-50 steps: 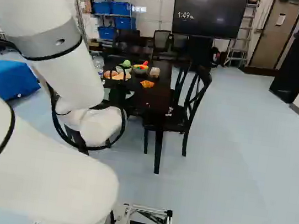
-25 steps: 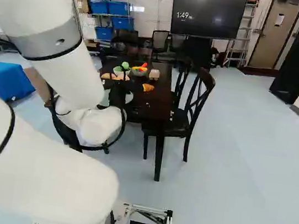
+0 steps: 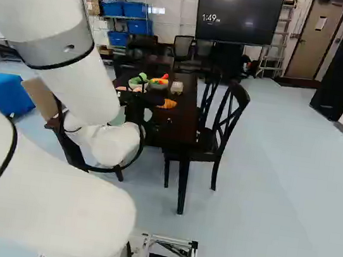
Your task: Move the croissant to the empty plate
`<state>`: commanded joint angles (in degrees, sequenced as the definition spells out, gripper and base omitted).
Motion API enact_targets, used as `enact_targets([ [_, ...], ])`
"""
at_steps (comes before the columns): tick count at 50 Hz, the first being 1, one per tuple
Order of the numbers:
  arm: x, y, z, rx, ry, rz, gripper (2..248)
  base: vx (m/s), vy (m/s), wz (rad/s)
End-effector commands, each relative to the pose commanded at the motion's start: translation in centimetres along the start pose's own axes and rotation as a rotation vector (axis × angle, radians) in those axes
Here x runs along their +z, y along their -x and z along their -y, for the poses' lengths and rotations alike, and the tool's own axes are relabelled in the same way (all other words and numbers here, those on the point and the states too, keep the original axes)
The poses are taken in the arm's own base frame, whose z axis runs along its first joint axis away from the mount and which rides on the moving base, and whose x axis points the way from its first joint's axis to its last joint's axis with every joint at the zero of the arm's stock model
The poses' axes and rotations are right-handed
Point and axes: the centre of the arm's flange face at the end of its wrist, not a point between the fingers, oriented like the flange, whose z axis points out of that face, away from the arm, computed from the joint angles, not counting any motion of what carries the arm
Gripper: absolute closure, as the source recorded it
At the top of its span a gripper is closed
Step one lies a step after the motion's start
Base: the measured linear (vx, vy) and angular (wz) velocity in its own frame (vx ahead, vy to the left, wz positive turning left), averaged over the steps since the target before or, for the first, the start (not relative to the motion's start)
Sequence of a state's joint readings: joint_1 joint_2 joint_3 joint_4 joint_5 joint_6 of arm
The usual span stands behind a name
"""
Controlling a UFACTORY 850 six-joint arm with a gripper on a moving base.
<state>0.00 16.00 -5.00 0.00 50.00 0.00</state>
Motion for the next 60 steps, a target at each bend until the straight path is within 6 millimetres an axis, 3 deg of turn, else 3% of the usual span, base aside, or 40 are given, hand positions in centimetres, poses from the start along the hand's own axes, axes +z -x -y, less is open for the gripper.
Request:
enact_targets([
  [60, 0.00, 0.00, 0.00, 0.000, 0.000, 0.000, 3, 0.059, 0.001, -0.005],
])
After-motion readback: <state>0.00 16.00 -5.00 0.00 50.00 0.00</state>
